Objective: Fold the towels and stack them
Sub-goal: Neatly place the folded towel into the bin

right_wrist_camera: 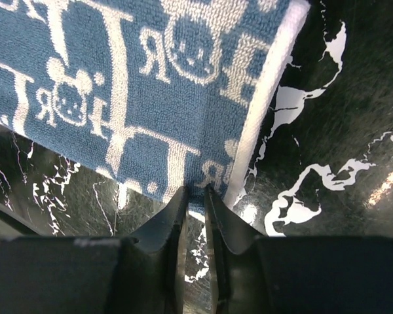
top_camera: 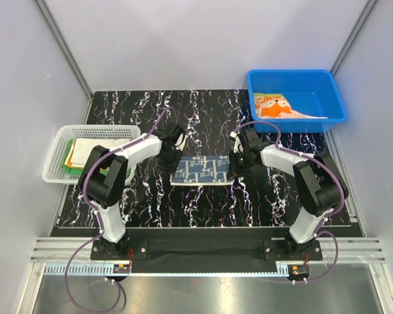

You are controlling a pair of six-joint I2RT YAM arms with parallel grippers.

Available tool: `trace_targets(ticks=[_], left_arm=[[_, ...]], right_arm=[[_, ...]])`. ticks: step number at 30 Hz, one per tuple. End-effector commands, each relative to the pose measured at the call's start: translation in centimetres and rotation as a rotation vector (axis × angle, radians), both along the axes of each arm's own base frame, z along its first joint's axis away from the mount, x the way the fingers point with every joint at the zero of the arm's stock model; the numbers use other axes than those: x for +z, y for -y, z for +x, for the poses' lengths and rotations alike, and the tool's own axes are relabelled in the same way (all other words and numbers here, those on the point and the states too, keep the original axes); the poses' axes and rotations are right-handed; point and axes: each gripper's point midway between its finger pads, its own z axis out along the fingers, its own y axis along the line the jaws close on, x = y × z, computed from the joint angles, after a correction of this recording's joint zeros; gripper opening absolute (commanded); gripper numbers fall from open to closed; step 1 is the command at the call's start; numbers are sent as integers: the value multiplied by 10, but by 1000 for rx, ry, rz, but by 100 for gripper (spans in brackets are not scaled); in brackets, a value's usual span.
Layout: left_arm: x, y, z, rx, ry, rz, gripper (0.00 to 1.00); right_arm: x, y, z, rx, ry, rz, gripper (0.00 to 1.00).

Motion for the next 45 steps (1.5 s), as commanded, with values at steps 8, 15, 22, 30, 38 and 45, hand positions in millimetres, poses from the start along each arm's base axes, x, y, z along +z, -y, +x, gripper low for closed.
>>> trace_targets(ticks=[8,15,22,30,38,45], left_arm=[[64,1,31,321,166,-266,49],[44,8,33,423,143,-393,54],[9,8,26,485,75,-367,52],[-16,12,13,490,36,-376,50],[-23,7,3,482,10,-272,9],[35,-13,15,416,122,-173,0]], right_arm=[[98,-22,16,-22,212,177,30],[133,-18,13,-13,303,205,41],[141,-16,11,1,339,208,42],[140,-16,9,13,337,211,43],[145,-17,10,11,345,216,42],[166,-19,10,19,386,246,42]])
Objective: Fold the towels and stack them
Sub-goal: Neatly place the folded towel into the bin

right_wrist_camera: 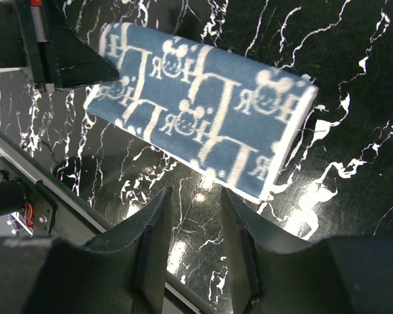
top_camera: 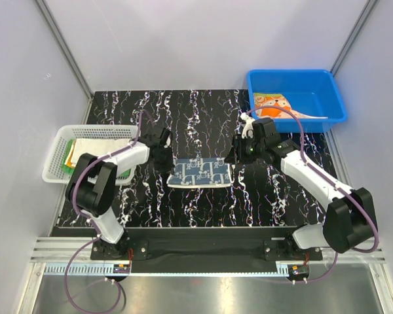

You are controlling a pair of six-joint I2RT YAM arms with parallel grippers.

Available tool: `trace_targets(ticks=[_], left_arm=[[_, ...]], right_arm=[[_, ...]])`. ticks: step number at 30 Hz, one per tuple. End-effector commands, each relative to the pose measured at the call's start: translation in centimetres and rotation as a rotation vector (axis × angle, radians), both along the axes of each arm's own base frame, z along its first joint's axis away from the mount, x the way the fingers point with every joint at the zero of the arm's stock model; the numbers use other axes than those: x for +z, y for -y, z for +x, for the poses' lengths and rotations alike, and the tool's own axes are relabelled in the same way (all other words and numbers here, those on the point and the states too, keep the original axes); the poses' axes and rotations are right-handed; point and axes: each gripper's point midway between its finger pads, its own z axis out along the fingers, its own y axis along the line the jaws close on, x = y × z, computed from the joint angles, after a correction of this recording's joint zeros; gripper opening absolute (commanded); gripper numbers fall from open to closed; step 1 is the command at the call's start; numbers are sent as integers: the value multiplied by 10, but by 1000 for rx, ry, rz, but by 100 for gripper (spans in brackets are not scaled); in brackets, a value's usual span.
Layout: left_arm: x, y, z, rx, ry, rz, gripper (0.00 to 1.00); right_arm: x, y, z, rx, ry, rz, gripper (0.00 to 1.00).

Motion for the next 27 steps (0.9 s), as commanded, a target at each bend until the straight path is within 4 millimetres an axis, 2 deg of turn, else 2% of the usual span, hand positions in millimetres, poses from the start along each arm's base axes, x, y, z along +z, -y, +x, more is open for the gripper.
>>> trace_targets(ticks=[1,6,10,11,12,14,19,20,23,27], left_arm=[[57,-23,17,-39,118,137,0],[99,-66,15,-24,164,346,0],[129,-117,21,22,229,552,0],[132,-134,20,49,207,573,0],[138,-143,22,63,208,587,0],[146,-172,20,104,190,651,0],[168,-218,18,212,227,710,0],[172,-233,18,253,227,724,0],[179,-254,21,309,238,734,0],[177,-275,27,345,231,759,0]], right_arm=[[43,-9,3,37,107,60,42],[47,-7,1,48,128,50,43],[49,-7,2,57,138,52,43],[49,-8,2,62,138,50,43],[49,-8,3,66,144,48,43],[44,-8,5,71,140,37,43],[39,-10,10,87,138,21,44],[40,-11,11,88,140,22,44],[43,-12,11,98,151,29,44],[44,-11,13,101,168,23,44]])
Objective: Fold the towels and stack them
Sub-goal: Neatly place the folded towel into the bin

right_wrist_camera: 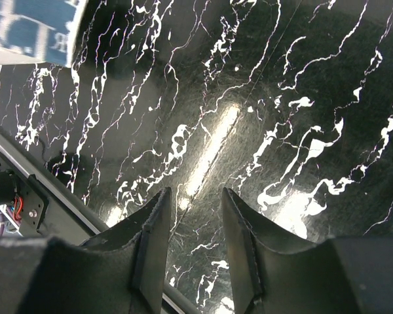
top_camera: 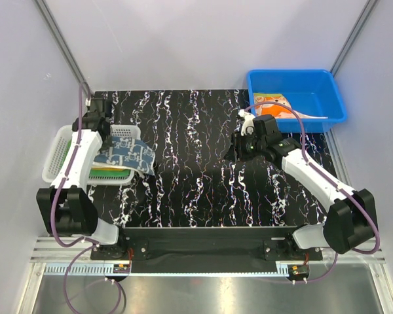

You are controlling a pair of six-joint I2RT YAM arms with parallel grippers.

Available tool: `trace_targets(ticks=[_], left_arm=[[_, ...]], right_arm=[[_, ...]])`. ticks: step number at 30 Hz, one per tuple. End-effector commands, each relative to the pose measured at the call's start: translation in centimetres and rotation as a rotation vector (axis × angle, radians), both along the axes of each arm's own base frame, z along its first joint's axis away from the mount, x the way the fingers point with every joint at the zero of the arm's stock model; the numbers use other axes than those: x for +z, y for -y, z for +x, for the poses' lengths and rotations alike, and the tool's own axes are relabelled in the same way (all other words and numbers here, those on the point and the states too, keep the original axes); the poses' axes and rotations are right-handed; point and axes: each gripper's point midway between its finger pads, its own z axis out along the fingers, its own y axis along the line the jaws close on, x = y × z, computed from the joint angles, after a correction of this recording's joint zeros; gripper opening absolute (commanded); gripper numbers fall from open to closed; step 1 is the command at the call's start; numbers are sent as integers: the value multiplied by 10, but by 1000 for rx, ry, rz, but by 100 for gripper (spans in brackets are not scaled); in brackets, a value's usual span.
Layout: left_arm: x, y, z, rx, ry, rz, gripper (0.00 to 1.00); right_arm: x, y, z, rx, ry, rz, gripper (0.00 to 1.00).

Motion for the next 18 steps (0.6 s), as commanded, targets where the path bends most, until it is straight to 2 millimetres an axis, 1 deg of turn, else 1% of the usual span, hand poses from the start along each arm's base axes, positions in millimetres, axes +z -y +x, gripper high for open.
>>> trace_targets(ticks=[1,3,4,8,10,11,12,13,14,15,16,17,18], left_arm=[[23,-28,16,29,74,82,0],[23,-40,20,58,73,102,0],[25,-48,25,62,86,139,0],[20,-74,30,120,85,175,0],[11,-80,33,125,74,168,0],[9,-88,35,145,84,172,0],[2,-92,38,151,74,174,0],[0,-95,41,154,76,170,0],[-2,-103,41,174,68,174,0],[-10,-107,42,188,47,175,0],[-8,-112,45,201,50,181,0],[-9,-119,43,227,39,186,0],[-15,-122,46,239,20,186,0]], right_arm=[[27,-9,9,40,90,30,44],[28,-9,10,41,99,22,44],[30,-9,11,44,105,24,44],[31,-12,11,61,106,31,44],[31,-11,10,62,110,27,44],[30,-10,10,59,112,22,45],[30,-8,13,53,120,14,45],[31,-8,13,53,121,12,45],[30,-8,13,54,122,5,45],[31,-6,15,46,123,-5,45],[31,-5,16,40,123,-12,45],[31,-3,16,32,125,-19,45],[32,-1,18,19,130,-29,45]])
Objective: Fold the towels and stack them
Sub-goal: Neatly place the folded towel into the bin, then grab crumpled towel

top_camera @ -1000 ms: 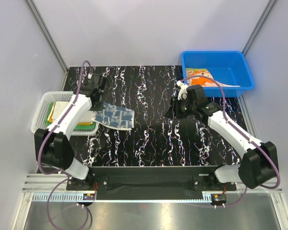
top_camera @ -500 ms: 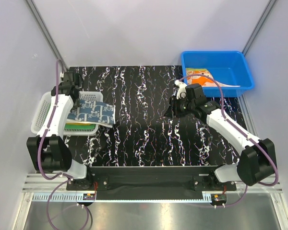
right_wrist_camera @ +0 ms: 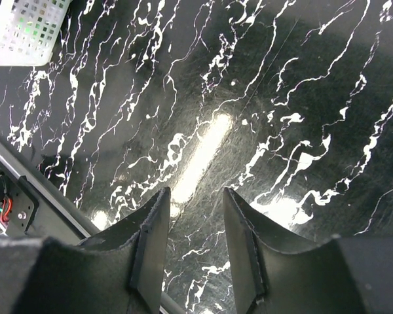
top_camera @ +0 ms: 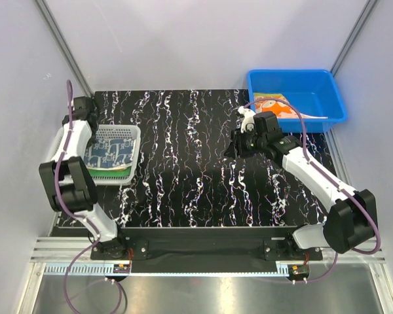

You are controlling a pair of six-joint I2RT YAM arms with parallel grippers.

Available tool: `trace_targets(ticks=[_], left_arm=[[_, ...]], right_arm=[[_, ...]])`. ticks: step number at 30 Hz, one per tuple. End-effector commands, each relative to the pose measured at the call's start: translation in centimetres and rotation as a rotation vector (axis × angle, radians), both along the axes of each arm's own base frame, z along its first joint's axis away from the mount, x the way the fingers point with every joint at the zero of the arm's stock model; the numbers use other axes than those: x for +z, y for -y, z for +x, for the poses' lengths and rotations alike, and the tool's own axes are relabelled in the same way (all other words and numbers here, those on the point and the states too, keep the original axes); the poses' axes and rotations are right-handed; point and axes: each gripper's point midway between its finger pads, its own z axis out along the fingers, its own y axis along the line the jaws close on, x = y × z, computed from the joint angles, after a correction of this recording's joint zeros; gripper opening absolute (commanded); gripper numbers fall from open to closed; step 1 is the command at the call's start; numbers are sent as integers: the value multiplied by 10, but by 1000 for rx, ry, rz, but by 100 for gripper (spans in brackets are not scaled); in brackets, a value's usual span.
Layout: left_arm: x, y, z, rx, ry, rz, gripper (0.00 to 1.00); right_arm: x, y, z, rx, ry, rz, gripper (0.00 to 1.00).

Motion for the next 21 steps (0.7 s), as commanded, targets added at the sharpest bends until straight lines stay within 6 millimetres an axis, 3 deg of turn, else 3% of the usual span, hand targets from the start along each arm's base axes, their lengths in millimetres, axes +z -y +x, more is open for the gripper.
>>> trace_targets(ticks=[1,3,4,5,7,8,9,10,11,12,13,14,15,16,17,18,19,20,21], left_arm=[[24,-25,27,62,85,72,0],[25,-29,34,84,92,84,6],[26,-30,36,89,93,88,29],[29,-31,43,93,100,90,45],[28,-32,39,133,83,85,59],[29,-31,40,142,89,82,64],[31,-29,39,160,103,71,72],[31,-22,35,159,97,59,82],[42,-17,34,153,132,50,94],[42,-10,31,152,148,29,96],[41,10,38,89,181,-66,98],[56,29,38,30,241,-113,99],[51,48,35,-10,261,-192,99],[53,97,51,-198,333,-398,99],[73,119,50,-301,407,-451,99],[71,137,46,-337,423,-520,99],[82,170,47,-448,454,-615,99],[94,183,41,-488,483,-637,99],[98,198,37,-530,488,-663,99]], right_arm=[[23,-1,11,-10,79,-9,45],[26,2,12,-27,78,-19,46],[29,3,12,-33,82,-20,46],[30,5,13,-45,81,-25,48],[37,7,13,-61,87,-22,53],[40,9,15,-90,88,-21,60],[44,11,18,-119,98,-20,87],[50,16,22,-160,109,-21,99],[54,26,30,-245,124,-36,100],[66,30,37,-288,150,-33,100],[73,35,42,-325,169,-40,100],[80,53,56,-423,207,-81,100],[100,62,67,-477,250,-87,100],[100,70,80,-516,249,-116,100],[105,86,93,-566,268,-158,100],[129,106,109,-636,299,-163,100],[117,118,127,-678,267,-210,100],[120,134,138,-730,268,-241,100],[138,144,149,-766,292,-241,100]])
